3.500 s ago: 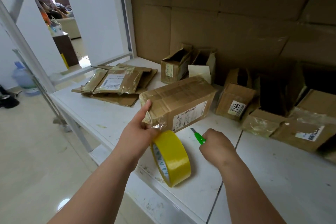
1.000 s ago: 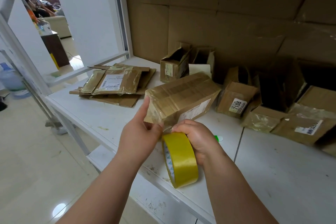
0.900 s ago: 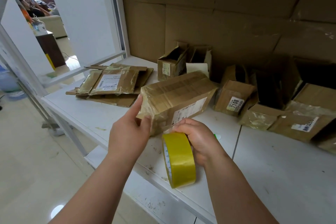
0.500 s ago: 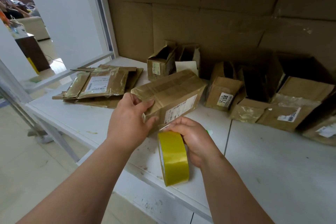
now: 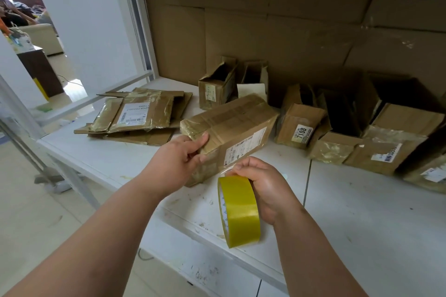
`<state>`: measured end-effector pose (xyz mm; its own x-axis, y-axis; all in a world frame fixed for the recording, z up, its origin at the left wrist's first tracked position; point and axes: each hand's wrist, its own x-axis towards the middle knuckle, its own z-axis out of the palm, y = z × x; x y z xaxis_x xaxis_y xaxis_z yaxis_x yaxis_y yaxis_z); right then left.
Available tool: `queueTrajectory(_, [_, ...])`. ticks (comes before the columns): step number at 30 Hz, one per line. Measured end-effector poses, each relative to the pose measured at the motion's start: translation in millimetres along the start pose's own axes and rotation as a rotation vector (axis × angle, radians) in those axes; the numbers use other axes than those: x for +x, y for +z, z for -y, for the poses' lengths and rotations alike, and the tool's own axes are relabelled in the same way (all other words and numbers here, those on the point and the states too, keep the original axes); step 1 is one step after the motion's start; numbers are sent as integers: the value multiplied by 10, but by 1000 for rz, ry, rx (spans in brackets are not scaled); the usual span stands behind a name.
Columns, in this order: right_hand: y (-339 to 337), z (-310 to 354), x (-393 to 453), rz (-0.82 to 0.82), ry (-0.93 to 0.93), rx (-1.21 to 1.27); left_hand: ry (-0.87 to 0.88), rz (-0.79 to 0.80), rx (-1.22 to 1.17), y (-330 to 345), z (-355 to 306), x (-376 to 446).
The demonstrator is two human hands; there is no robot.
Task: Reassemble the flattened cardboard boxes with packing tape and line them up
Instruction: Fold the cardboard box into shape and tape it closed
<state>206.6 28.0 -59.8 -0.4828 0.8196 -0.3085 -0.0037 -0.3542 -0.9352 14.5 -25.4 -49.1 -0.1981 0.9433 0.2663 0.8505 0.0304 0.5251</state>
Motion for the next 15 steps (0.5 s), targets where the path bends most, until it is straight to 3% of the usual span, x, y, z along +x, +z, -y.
queueTrajectory(8, [49, 66, -83, 47, 56, 87, 260, -76, 195, -38, 150, 27])
queueTrajectory(15, [62, 68, -127, 21, 62, 63, 300, -21, 139, -48, 209, 59])
